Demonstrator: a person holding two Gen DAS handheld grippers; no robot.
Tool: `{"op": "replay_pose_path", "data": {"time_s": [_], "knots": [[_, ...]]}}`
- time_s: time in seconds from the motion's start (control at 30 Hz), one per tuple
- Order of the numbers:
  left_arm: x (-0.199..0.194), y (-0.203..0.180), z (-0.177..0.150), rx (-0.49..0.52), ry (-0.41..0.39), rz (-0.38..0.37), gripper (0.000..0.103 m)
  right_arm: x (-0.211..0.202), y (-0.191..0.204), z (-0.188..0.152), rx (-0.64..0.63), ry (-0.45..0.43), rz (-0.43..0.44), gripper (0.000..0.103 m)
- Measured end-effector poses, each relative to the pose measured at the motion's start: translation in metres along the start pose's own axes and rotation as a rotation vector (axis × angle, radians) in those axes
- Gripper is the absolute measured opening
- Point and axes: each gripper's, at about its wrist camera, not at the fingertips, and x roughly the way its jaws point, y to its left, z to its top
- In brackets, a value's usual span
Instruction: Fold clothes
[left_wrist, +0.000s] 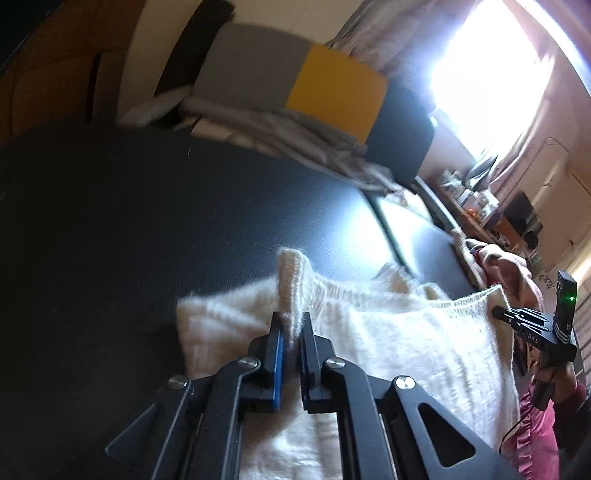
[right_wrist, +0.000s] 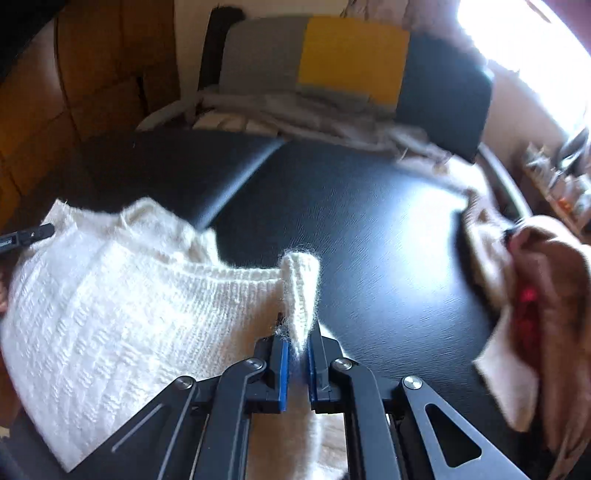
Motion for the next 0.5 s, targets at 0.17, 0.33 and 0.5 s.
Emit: {"op": "replay_pose_path", "data": {"time_s": [0.17,0.33,0.5], "knots": [[-0.009,0.003,0.017,-0.036,-0.056,-0.026,0.005,-0.001,-0.012,-0.008,0.084,-0.007,-0.021,0.008],[0.019,0.011,0.018,-0.033,0.006,0.069,0.005,-0.001,-0.023,-0.017,0.167,-0.014,-0.041,0.008],[0.044,0.032,0.007,-0.103,0.071,0.128,0.006,0.031,-0.023,-0.027,0.244,0.022,-0.026,0.009]]}}
